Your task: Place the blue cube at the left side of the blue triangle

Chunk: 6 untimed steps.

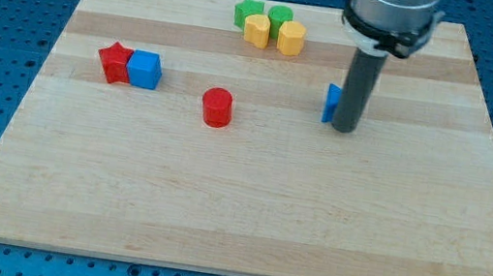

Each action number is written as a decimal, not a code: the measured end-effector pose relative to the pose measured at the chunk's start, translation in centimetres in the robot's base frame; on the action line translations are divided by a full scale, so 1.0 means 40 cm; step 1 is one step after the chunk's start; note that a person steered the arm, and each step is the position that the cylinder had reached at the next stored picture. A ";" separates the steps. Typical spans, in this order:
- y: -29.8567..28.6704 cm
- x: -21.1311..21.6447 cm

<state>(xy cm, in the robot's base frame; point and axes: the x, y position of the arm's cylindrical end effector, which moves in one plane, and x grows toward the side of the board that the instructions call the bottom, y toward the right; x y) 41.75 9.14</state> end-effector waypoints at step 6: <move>-0.637 0.157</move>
<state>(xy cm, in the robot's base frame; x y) 48.03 -16.35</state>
